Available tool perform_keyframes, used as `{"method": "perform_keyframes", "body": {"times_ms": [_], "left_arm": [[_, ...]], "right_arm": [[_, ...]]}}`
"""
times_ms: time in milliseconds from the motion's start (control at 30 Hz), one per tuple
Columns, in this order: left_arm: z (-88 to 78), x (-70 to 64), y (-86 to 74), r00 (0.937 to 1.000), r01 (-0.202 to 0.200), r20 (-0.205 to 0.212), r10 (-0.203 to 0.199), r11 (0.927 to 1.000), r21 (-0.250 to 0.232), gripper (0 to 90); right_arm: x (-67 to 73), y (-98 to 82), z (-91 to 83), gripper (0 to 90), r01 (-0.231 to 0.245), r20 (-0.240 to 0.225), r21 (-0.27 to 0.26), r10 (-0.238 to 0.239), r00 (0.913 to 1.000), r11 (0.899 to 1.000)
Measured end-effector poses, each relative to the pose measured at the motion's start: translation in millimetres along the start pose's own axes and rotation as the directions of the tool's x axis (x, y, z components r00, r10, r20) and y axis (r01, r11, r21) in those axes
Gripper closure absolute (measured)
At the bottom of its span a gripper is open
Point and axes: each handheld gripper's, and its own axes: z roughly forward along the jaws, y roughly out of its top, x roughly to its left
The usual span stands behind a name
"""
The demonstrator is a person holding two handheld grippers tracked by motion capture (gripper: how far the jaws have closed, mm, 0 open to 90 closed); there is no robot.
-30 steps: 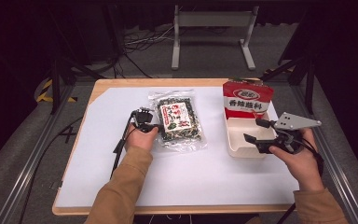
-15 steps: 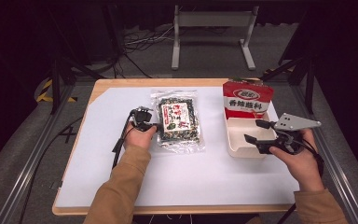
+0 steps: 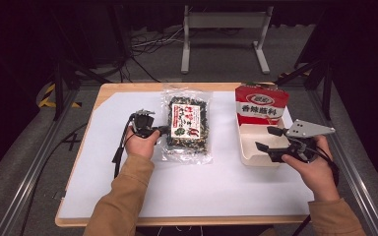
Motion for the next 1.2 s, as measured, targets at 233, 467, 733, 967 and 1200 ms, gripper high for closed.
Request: {"method": "perform_keyframes", "body": {"times_ms": [233, 467, 733, 967, 1200], "left_arm": [[-28.8, -12.3, -1.0, 0.9967, -0.075, 0.025, 0.077, 0.9939, -0.081, 88.8], [-58.6, -32.3, -5.7, 0.9855, -0.156, 0.046, 0.164, 0.9784, -0.135, 88.9], [-81.8, -51.5, -11.3, 0.9640, -0.234, 0.084, 0.252, 0.9554, -0.180, 89.2], [-97.3, -67.7, -15.9, 0.9393, -0.308, 0.084, 0.333, 0.9257, -0.219, 89.6], [-109.9, -81.2, -20.5, 0.9223, -0.337, 0.104, 0.372, 0.9060, -0.257, 89.8]], "right_arm": [[4.5, 3.6, 5.3, 30.9, 0.011, -0.013, 0.006, -0.011, 0.9999, 1.000], [8.2, 5.4, 10.0, 33.0, 0.011, -0.035, 0.007, -0.011, 0.9993, 1.000], [12.3, 8.6, 15.5, 34.3, -0.014, -0.075, 0.001, 0.014, 0.9971, 1.000], [15.9, 10.6, 25.6, 34.3, -0.032, -0.103, 0.010, 0.033, 0.9941, 0.999], [23.8, 16.8, 43.0, 30.8, -0.096, -0.158, -0.004, 0.094, 0.9829, 0.995]]}}
